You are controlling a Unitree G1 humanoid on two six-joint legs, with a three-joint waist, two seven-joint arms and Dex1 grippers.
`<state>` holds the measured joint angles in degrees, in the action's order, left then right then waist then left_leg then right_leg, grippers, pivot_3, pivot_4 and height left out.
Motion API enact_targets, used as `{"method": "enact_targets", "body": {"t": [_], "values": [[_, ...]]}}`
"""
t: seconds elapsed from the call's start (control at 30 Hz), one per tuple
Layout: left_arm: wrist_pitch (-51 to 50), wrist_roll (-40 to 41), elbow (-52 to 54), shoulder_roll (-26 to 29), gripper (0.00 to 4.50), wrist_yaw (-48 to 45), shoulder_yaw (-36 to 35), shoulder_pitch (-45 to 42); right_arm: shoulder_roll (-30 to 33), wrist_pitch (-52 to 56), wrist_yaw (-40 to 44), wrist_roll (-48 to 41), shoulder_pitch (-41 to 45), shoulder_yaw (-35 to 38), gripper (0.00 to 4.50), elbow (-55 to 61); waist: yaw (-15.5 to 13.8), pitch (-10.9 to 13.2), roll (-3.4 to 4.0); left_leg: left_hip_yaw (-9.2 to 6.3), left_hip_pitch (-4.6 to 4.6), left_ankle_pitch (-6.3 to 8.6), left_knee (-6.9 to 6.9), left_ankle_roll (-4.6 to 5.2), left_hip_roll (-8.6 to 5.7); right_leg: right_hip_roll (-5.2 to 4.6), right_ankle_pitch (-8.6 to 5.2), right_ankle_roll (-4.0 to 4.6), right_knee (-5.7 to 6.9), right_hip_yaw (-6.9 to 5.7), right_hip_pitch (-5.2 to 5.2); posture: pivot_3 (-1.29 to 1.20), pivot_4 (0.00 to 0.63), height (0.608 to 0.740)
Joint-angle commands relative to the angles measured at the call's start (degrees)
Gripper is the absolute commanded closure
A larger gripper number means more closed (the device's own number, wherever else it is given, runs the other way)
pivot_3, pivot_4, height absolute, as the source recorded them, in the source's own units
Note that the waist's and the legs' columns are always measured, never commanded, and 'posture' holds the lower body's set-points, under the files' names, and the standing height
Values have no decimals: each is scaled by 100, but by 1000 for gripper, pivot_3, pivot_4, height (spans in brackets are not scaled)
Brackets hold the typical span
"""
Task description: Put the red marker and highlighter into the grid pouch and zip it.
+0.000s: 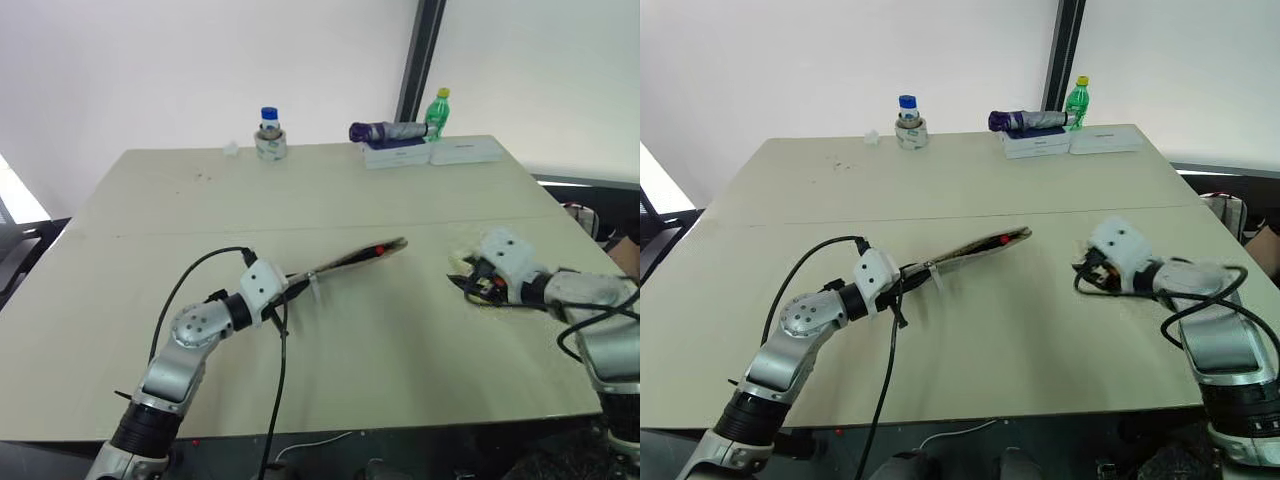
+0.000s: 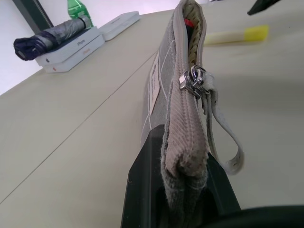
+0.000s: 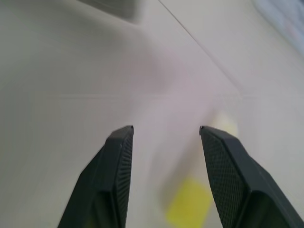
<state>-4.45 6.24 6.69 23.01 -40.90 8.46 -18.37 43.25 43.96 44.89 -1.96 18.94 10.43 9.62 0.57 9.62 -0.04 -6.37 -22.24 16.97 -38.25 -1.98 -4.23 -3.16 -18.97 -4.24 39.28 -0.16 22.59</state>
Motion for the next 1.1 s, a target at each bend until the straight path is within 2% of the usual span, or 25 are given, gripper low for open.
{"method": "enact_targets", "body": {"t": [0.03, 0.07, 0.1, 0.4, 0.5, 0.67, 0.7, 0.8, 0.9, 1.0, 1.1], "values": [[164, -96, 136, -59, 4500, 90, 81, -59, -256, 364, -637, -72, 216, 248, 942, -189, 17, 0, 1, 0, 0, -1, 1, -1, 0, 0, 0, 0, 2, 0, 3, 0, 150, 740], [187, -141, 128, -71, 4500, 108, 110, -72, -377, 528, -814, -106, 288, 288, 361, -280, 17, 0, 1, 0, 0, -1, 3, -2, 1, 1, 0, 0, 4, 0, 4, 0, 150, 740], [219, -188, 117, -94, 4500, 139, 137, -78, -536, 612, -1015, -124, 374, 303, 52, -469, 15, -1, 1, 0, 1, -2, 2, -2, 1, 1, 0, 0, 4, 0, 4, 0, 150, 740], [414, -423, 110, -144, 4500, 376, 143, -63, -925, 542, -2026, -86, 839, 367, 52, -1674, 0, -1, 0, 1, 0, -4, 1, -1, -1, 0, 1, 0, 4, 0, 2, 0, 150, 740], [415, -438, 128, -132, 4500, 424, 95, -44, -909, 569, -2202, -180, 930, 517, 909, -1907, -11, -2, 0, 1, 2, -5, 1, 1, -1, 0, 1, -1, 5, 0, 0, 0, 150, 740], [461, -476, 54, -76, 4500, 505, 45, -36, -803, 704, -2163, -421, 994, 608, 3380, -1768, -4, -2, 0, 2, 2, -6, 0, 3, -2, -1, 3, -3, 4, 0, -2, 0, 150, 740], [472, -487, 28, -72, 4500, 526, 40, -46, -741, 685, -2081, -445, 961, 534, 3613, -1651, -2, -1, 0, 2, 2, -6, 0, 3, -2, -1, 3, -3, 4, 0, -2, 0, 150, 740], [540, -524, -86, -46, 4500, 583, 18, -98, -349, 389, -1646, -368, 720, 87, 3591, -1104, -4, -1, 2, 2, 2, -6, 1, 4, -2, -1, 3, -3, 5, 0, -1, 0, 150, 740], [674, -591, -299, 30, 4500, 596, -8, -207, 807, -1110, -590, 54, 94, -602, 3591, 32, -15, -1, 12, 2, -7, -5, 2, 6, -5, -3, 3, -4, 3, 0, 7, 0, 150, 740], [788, -578, -508, 98, 4500, 555, -51, -292, 1442, -1858, 128, -165, -204, -466, 3591, 665, 20, -1, 11, 6, -7, -5, 1, 6, -3, 0, 3, -5, 3, 0, 7, 0, 150, 740], [916, -575, -673, 186, 4500, 458, -41, -357, 1628, -1927, 414, -394, -143, -340, 3591, 1051, 24, 0, 4, 5, 15, -1, 2, 13, 3, 4, 4, -6, 3, 0, -13, 0, 150, 740]]}}
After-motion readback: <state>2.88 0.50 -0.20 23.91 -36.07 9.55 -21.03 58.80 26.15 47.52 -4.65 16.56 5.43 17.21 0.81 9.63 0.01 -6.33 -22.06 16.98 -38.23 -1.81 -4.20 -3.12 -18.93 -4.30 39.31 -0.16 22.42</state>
